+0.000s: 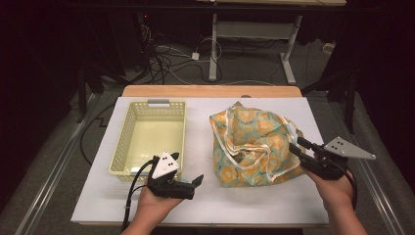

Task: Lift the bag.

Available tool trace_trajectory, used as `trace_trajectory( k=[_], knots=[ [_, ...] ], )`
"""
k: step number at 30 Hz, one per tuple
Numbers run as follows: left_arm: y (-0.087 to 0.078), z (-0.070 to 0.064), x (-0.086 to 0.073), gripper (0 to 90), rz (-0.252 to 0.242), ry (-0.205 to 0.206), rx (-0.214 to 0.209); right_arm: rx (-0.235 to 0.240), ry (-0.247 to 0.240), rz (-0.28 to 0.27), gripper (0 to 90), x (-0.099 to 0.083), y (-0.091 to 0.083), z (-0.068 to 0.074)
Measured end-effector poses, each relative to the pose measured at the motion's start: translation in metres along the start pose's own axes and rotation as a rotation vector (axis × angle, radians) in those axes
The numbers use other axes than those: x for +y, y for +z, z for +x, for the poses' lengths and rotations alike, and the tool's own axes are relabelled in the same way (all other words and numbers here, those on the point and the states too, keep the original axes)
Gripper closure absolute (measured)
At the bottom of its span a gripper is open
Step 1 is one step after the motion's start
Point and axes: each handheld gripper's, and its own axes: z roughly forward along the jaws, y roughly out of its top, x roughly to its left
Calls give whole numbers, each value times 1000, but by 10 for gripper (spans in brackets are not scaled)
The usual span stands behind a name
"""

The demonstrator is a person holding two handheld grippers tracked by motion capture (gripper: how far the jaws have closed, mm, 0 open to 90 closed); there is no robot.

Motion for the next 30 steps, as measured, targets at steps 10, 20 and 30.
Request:
trace_trajectory(
  k=[10, 20, 30],
  knots=[
    [-10, 5, -8, 0, -15, -4, 27, 26, 22, 35, 83, -29, -12, 14],
    [-17, 12, -21, 0, -12, -19, 51, 4, 31, 68, 0, -58, -17, 20],
    [-19, -1, -18, 0, -34, -3, 46, 12, 15, 90, 0, -67, -12, 20]
  ],
)
